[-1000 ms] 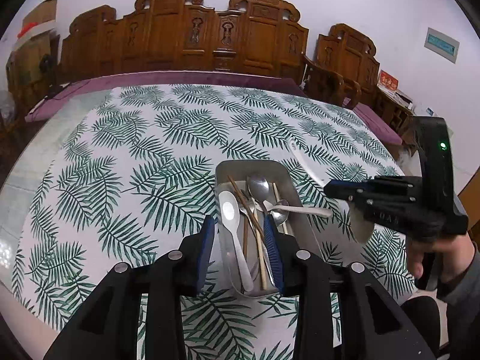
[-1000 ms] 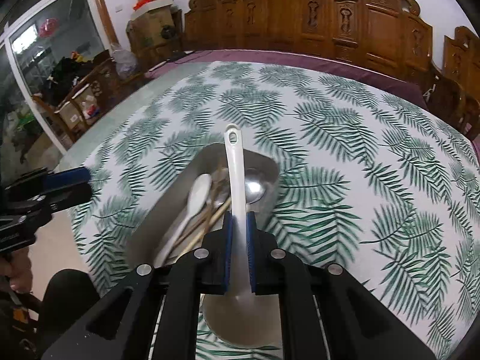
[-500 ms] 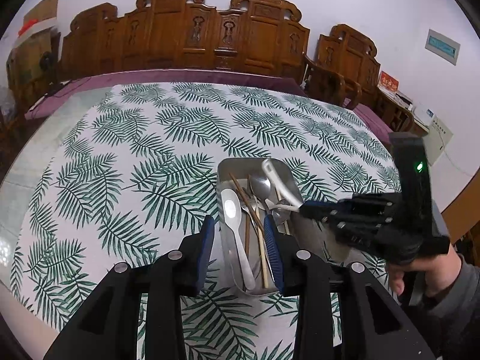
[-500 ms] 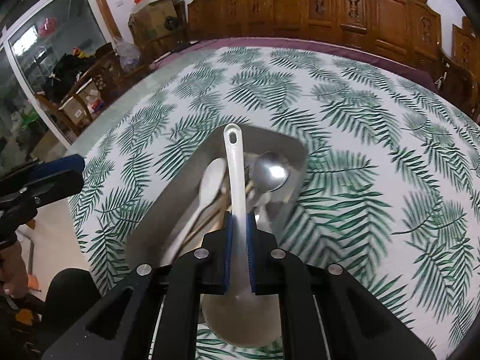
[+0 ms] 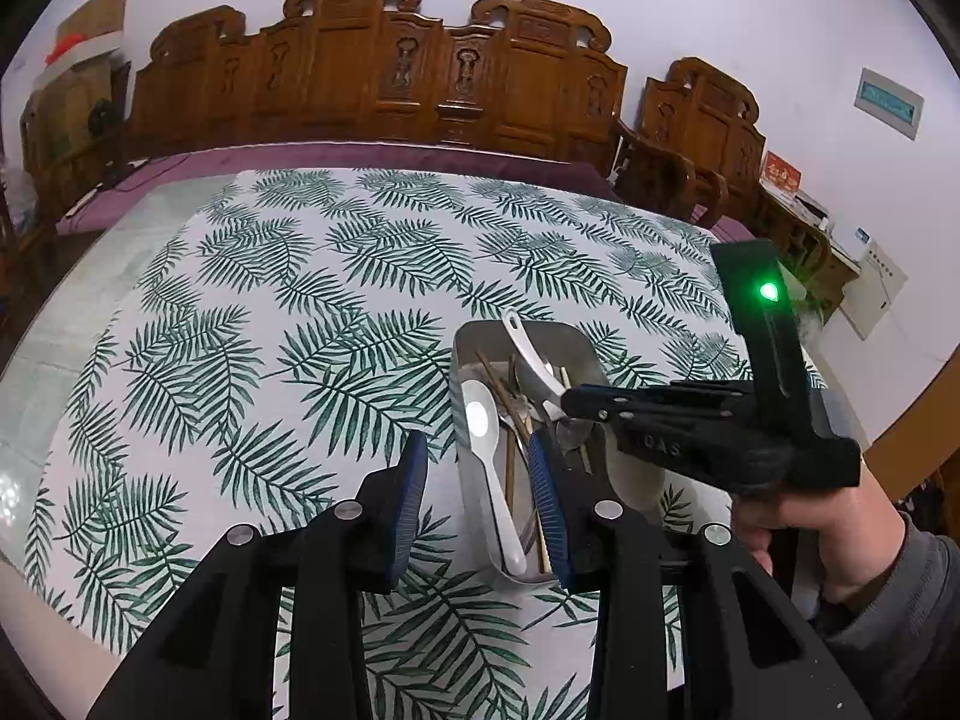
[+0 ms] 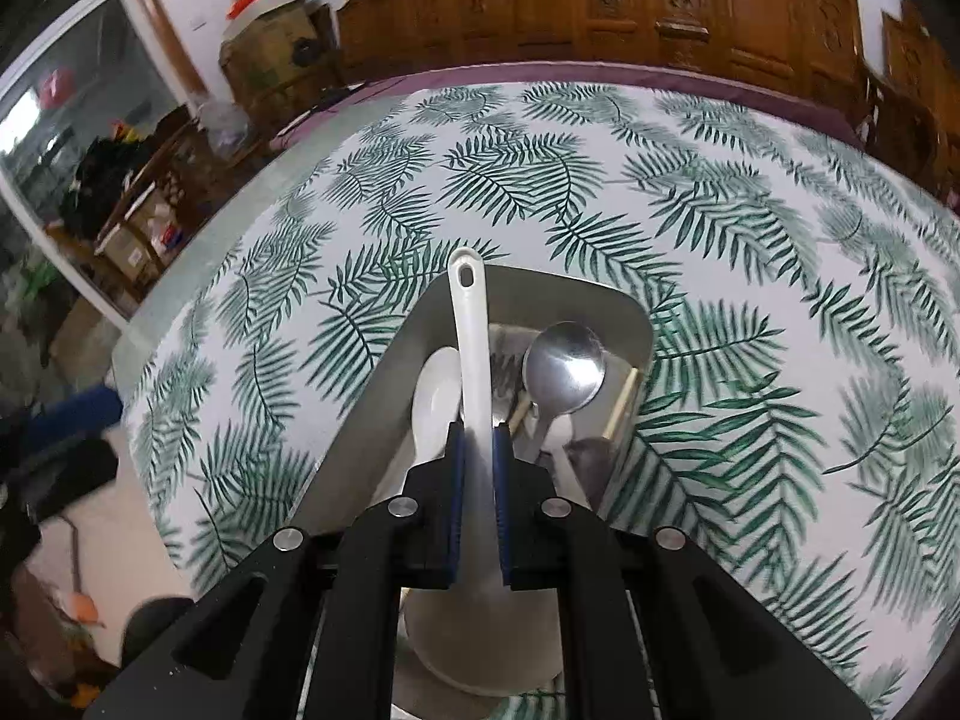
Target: Organize utensils
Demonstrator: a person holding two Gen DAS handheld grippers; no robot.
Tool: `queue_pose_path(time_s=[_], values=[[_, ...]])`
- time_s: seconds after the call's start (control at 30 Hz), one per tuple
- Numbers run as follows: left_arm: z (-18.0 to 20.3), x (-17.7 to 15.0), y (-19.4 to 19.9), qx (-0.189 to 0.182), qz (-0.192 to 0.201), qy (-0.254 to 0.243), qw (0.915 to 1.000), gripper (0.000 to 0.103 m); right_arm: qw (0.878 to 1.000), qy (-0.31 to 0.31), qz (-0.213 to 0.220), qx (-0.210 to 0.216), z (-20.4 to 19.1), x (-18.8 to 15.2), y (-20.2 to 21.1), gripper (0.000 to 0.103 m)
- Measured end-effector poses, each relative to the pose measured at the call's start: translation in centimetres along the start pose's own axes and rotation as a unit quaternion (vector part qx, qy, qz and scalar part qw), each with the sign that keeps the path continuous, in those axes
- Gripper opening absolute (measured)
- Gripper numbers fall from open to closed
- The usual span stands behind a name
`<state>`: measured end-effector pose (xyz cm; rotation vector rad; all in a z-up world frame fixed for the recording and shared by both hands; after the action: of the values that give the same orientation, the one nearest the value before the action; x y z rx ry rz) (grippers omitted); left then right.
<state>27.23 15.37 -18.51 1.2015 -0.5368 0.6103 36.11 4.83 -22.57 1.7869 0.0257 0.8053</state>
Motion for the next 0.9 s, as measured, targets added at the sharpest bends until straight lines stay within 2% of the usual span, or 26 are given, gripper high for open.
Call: queue_pose_path(time_s=[0.27,0.3,0.33,0.5,0.53,0.63,0.7,0.77,0.8,0.87,0.9], values=[[-0.4,-0.4,0.0,0.005,-0.003,0.001,1.0000,0.035,1.000,-0.020,0.000,0.011,-0.4,0.0,-0.9,0.014],[-0.5,-0.3,0.0,0.005,-0.003,0.001,1.0000,0.039,1.000,-0.019,0.003,0.011,-0.5,0.0,-0.7,0.014],[-0.5,-0.3,0.1,0.007,-0.001,0.000,1.0000,0.050,1.000,-0.016,0.008,0.011,-0.5,0.0,-0.4,0.014],[-0.1,-0.2,0.4,0.011,0.004,-0.004,0.9999,0.056,0.999,-0.004,0.035,0.008,-0.1,-0.4,2.3,0.014],[0.0,-0.2,0.6,0.011,0.006,-0.004,0.9999,0.064,0.999,-0.003,0.039,0.007,0.0,-0.5,2.8,0.014],[0.6,-0.1,1.3,0.015,0.017,-0.007,0.9997,0.080,0.998,0.004,0.059,-0.002,0.4,-1.2,5.1,0.015],[1.1,-0.1,1.6,0.017,0.020,-0.009,0.9996,0.087,0.997,0.007,0.073,-0.006,0.6,-1.8,6.8,0.027],[1.8,-0.1,2.1,0.020,0.026,-0.014,0.9994,0.095,0.996,0.005,0.089,-0.013,1.0,-2.4,8.6,0.047],[2.1,-0.1,2.3,0.022,0.027,-0.017,0.9992,0.095,0.995,0.002,0.097,-0.015,1.2,-2.8,9.6,0.052],[2.7,-0.3,2.5,0.027,0.024,-0.021,0.9991,0.095,0.994,-0.006,0.108,-0.024,1.7,-3.4,11.1,0.072],[2.9,-0.3,2.5,0.027,0.023,-0.023,0.9991,0.095,0.993,-0.008,0.114,-0.031,1.9,-3.7,11.8,0.076]])
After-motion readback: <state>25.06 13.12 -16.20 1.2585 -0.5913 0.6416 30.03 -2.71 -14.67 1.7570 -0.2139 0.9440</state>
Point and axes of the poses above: each gripper's, at about its wrist camera, not at the fingertips, and y roughly against the way its jaws point, z to its right, x to its top, the point moved 8 cm from there along -y, roughly the way its jaws point, and after that the axes turned 9 degrees about -x, right-handed, at the moved point
